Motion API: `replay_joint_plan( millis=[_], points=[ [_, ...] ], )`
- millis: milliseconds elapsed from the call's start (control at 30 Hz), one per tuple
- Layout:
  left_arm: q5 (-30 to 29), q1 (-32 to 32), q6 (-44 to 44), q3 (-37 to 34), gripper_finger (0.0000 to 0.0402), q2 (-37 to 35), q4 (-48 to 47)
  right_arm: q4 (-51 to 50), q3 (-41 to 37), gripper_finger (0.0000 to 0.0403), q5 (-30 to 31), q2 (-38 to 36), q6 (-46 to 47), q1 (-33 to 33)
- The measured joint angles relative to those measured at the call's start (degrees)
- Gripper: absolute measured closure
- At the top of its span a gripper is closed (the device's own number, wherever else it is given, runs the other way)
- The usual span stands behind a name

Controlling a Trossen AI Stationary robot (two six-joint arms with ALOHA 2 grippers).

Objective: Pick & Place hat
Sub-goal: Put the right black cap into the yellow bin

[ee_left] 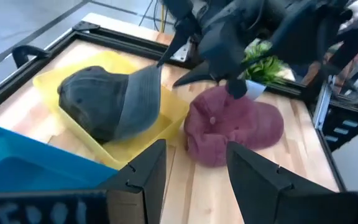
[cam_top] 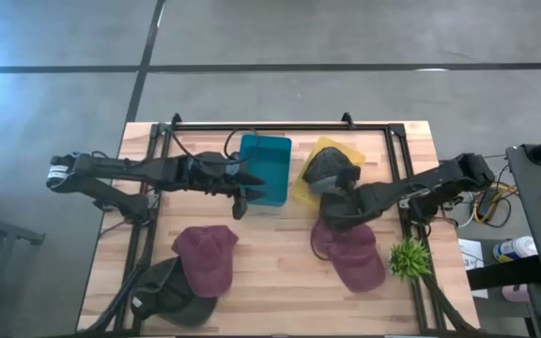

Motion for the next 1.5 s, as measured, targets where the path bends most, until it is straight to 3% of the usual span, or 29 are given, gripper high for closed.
replay_joint_plan(
  millis=[233,533,1000,1300,1500],
  points=[
    [1.2,3.3,-0.1,0.0,0.0241,0.0,-3.7,3.7,-4.0,0.0231,-0.4,0.0,1.2,-6.1],
    [1.3,3.6,-0.1,-0.1,0.0241,0.0,-6.0,4.6,-1.6,0.0381,-0.7,0.3,18.4,-7.0],
    [2.7,3.6,-0.2,-0.1,0.0241,0.0,-5.7,-11.0,4.4,0.0389,6.2,12.1,43.2,-7.7],
    [2.7,3.6,-0.3,-0.1,0.0241,0.0,-6.0,-20.4,7.9,0.0389,7.9,19.8,46.8,-7.6],
    [2.7,3.6,-0.3,-0.1,0.0241,0.0,-6.0,-20.1,7.5,0.0387,6.5,21.4,50.9,-6.6]
  ],
)
